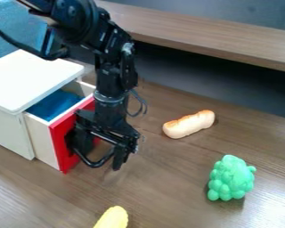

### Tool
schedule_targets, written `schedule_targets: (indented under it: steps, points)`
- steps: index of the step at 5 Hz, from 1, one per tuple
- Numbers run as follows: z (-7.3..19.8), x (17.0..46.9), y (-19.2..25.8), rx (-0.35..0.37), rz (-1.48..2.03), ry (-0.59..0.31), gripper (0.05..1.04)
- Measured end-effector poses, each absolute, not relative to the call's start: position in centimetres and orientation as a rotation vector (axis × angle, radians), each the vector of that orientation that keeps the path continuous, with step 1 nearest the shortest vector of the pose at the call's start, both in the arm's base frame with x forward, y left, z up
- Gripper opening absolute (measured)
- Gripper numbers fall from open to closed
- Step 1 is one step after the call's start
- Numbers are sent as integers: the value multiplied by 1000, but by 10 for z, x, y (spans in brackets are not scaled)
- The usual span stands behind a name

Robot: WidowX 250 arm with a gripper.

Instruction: Close the drawer and reopen it slightly

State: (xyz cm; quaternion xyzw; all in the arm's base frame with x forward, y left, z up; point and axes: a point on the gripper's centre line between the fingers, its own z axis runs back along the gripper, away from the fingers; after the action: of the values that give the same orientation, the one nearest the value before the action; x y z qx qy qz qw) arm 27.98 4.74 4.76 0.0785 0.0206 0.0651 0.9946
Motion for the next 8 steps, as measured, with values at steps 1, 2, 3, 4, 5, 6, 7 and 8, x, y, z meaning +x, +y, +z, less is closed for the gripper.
schedule_targets:
  steps: [1,2,3,4,5,6,7,8]
  points:
    - [47,277,54,167,140,50,999]
    - [56,274,66,185,167,28,999]
    - [63,267,80,189,214,14,1000]
    - [65,256,101,212,273,30,999]
    - [66,252,108,234,284,42,1000]
    - [66,250,111,242,289,44,1000]
    - [66,250,112,242,288,44,1000]
    - [66,250,112,243,278,47,1000]
